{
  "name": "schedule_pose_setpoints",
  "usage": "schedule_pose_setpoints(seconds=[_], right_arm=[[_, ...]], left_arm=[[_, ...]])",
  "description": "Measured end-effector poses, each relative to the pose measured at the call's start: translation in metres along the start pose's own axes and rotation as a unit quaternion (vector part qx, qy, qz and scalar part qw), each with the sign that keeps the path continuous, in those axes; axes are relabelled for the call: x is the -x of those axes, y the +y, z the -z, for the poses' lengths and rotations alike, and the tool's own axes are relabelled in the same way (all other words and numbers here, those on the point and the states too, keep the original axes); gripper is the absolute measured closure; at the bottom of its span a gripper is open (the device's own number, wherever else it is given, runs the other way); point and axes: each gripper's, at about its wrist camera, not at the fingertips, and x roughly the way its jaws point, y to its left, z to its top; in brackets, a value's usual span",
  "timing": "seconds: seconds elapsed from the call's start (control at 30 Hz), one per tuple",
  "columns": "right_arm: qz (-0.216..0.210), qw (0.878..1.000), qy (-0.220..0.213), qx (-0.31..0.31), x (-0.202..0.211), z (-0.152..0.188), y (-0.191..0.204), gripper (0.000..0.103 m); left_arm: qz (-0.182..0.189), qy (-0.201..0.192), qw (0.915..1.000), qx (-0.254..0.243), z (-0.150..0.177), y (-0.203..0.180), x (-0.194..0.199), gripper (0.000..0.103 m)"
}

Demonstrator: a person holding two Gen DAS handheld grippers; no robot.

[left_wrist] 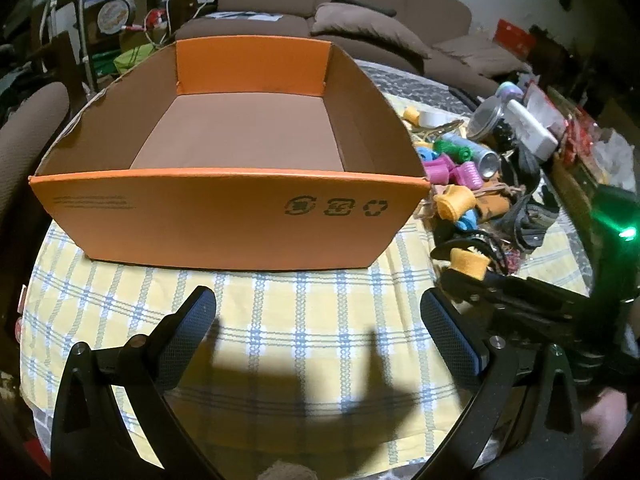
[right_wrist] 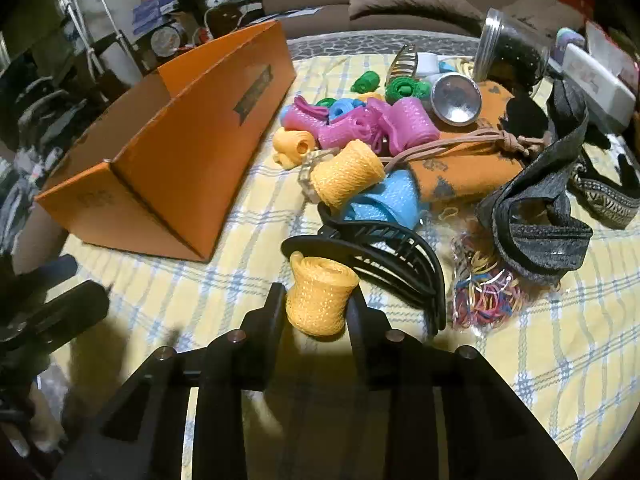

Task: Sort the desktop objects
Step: 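Grasp the black hair claw clip with the left tool while the right holds the yellow spool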

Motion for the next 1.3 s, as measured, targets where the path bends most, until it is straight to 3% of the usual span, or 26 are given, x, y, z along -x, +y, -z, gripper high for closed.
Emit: schedule_pose_setpoints(seconds=[0.2, 0.43, 0.57, 0.77, 0.93, 1.07, 1.3], right_arm=[[-0.034, 0.999, -0.037, -0.018, 0.048, -0.006, -0.018, 0.073], [-0.017, 0.994, -0.073, -0.079, 0.085, -0.014, -0.069, 0.073], [-0.016, 0.99, -0.086, -0.11, 0.098, -0.017, -0.091, 0.073], [-0.033, 0.986, -0.091, -0.133, 0.109, -0.02, -0.109, 0.073], [-0.041, 0.985, -0.098, -0.133, 0.115, -0.022, -0.113, 0.073], [-0.044, 0.985, -0.1, -0.134, 0.117, -0.02, -0.115, 0.073], [-0.054, 0.984, -0.106, -0.134, 0.121, -0.02, -0.118, 0.073]], left_arm=[[0.023, -0.005, 0.9996, -0.016, 0.004, -0.012, 0.004, 0.002], [0.08, 0.013, 0.9956, -0.047, 0.013, -0.055, -0.003, 0.002], [0.108, 0.034, 0.9929, -0.036, 0.014, -0.08, -0.012, 0.002], [0.1, 0.048, 0.9936, -0.017, 0.002, -0.105, -0.033, 0.002], [0.095, 0.056, 0.9934, 0.032, -0.018, -0.112, -0.053, 0.003], [0.068, 0.07, 0.9936, 0.057, -0.028, -0.114, -0.076, 0.011], [0.022, 0.089, 0.9952, 0.033, -0.022, -0.123, -0.095, 0.02]])
